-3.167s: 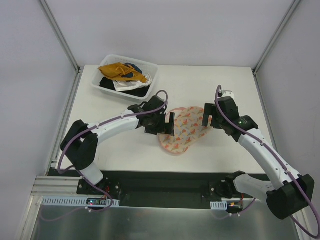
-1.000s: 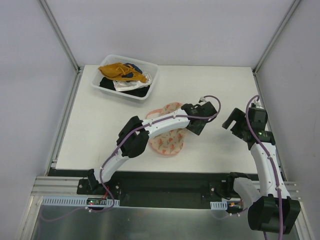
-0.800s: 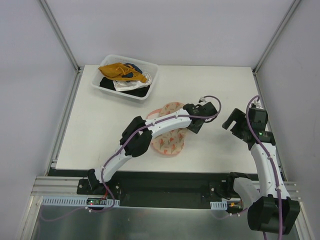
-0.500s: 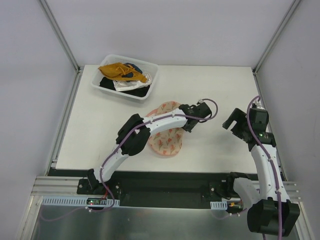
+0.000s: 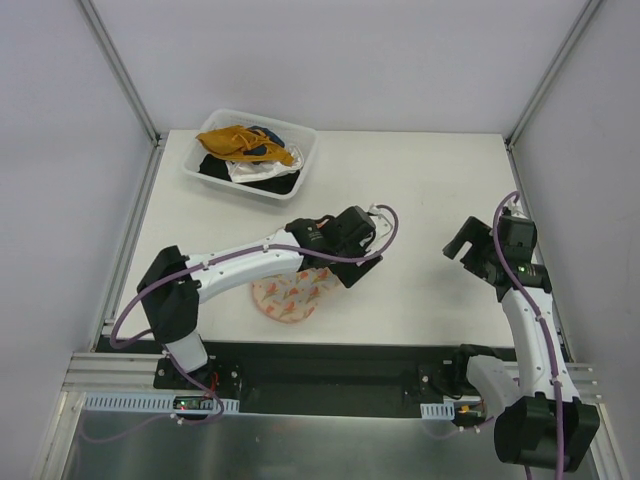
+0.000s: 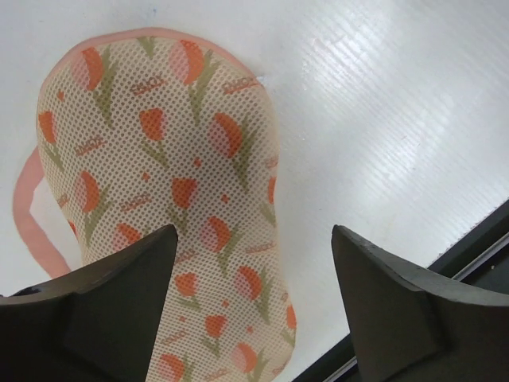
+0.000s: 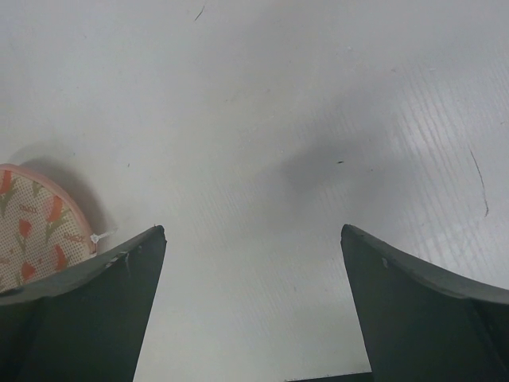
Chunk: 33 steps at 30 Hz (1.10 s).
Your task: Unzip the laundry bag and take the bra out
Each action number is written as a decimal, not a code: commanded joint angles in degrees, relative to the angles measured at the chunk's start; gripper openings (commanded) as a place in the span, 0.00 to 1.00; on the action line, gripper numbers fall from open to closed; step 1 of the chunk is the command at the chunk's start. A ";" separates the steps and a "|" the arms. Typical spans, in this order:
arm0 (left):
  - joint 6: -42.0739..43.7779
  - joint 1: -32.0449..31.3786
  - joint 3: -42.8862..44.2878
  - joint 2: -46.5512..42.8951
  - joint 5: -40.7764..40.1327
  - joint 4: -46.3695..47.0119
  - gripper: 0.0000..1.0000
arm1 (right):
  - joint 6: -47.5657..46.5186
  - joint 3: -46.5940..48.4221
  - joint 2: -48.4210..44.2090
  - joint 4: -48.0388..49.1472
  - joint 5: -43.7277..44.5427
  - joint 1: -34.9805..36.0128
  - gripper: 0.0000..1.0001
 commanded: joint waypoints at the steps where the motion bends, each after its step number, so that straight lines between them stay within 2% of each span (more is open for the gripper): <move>1: -3.02 -2.40 -1.35 -2.19 0.66 1.21 0.79 | -1.36 0.19 0.10 -0.15 -2.88 -0.33 0.96; 5: -4.51 -6.27 0.50 1.93 -9.08 1.21 0.79 | -1.89 0.19 0.37 -0.15 -3.77 -0.33 0.96; 6: -4.86 -7.06 1.63 3.33 -15.89 1.30 0.78 | -1.89 0.28 0.46 -0.15 -4.03 -0.33 0.96; 9: -5.91 -7.86 3.57 8.52 -24.80 1.30 0.75 | -1.72 0.45 0.63 -0.15 -4.47 -0.33 0.96; 13: -5.83 -7.86 5.50 13.43 -30.27 1.48 0.70 | -1.72 0.54 0.02 -0.33 -4.56 -0.33 0.96; 19: -6.36 -7.68 6.91 18.10 -33.01 1.65 0.63 | -1.63 0.28 -0.68 -0.50 -5.00 -0.33 0.96; 22: -7.24 -6.90 6.91 19.60 -31.88 1.83 0.57 | -1.54 0.02 -0.95 -0.68 -4.82 -0.33 0.96; 24: -7.68 -6.37 6.83 19.78 -30.30 2.00 0.44 | -1.45 0.28 -0.86 -0.59 -5.17 -0.33 0.96; 25: -7.68 -5.58 6.65 19.26 -29.25 2.00 0.30 | -1.54 0.28 -0.78 -0.59 -5.35 -0.33 0.96; 26: -8.11 -5.14 6.56 18.56 -28.28 2.09 0.00 | -1.63 0.54 -0.69 -0.59 -5.61 -0.33 0.96; 29: -8.03 -3.03 4.99 12.68 -18.98 2.27 0.00 | -1.98 0.89 -0.69 -0.07 -7.62 -0.33 0.96; 32: -8.73 -0.58 3.67 4.33 -7.65 2.88 0.00 | -0.05 0.54 -1.04 4.49 -14.73 0.02 0.97; 33: -8.91 0.39 3.49 0.83 1.78 3.14 0.00 | 0.39 0.63 -1.21 7.64 -18.06 0.72 0.98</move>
